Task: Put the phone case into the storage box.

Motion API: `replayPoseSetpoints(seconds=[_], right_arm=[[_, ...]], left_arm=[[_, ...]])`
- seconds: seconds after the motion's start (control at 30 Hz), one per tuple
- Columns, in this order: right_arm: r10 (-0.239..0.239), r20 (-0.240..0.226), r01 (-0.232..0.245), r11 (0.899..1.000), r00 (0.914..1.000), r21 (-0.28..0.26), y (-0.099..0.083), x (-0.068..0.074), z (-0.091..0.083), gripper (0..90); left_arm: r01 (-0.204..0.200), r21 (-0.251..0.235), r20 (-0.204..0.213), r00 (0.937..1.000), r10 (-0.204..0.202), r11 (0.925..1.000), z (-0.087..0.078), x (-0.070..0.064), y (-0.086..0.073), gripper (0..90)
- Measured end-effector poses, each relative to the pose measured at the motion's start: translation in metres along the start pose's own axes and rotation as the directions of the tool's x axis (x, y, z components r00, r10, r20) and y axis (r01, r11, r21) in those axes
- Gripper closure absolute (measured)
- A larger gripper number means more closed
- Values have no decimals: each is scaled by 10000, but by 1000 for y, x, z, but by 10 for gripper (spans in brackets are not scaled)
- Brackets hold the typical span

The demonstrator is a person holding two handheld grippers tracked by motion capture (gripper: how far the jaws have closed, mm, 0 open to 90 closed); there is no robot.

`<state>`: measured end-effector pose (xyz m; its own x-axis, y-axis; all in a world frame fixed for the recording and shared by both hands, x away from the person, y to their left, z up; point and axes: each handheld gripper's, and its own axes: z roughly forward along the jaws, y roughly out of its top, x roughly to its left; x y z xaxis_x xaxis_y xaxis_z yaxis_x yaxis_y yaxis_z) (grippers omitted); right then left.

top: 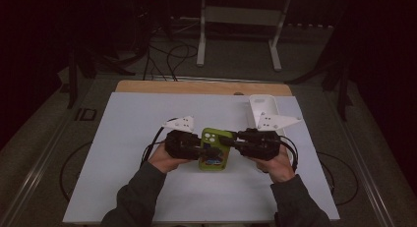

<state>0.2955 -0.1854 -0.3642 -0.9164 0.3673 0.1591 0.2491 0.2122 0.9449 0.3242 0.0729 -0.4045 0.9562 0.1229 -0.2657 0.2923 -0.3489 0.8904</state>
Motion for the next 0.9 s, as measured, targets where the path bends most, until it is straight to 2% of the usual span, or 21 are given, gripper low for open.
replayPoseSetpoints(seconds=[0.17, 0.43, 0.53, 0.63, 0.8, 0.9], right_arm=[[-23, 110, 24, 10000, 9999, -18, -1, 1, 0, 771], [-78, 424, 77, 10000, 9991, 21, -1, 3, 0, 773], [-72, 562, 70, 10000, 9984, 29, 0, 5, 1, 773], [-58, 694, 57, 10000, 9976, 7, 0, 5, 1, 774], [72, 890, -59, 9999, 9960, -153, 0, 2, -3, 774], [110, 931, -92, 9998, 9956, -199, 0, 2, -4, 774]], left_arm=[[61, -31, -61, 10000, -61, 10000, 1, 0, 0, 718], [34, -12, -772, 9970, -35, 10000, 3, -4, 2, 599], [46, 5, -1148, 9934, -45, 10000, 4, -5, 2, 503], [127, -17, -1626, 9866, -129, 9999, 3, -6, 3, 396], [54, -251, -2052, 9787, -105, 9997, -1, -7, 4, 320], [64, -320, -2145, 9766, -131, 9995, -2, -7, 5, 301]])
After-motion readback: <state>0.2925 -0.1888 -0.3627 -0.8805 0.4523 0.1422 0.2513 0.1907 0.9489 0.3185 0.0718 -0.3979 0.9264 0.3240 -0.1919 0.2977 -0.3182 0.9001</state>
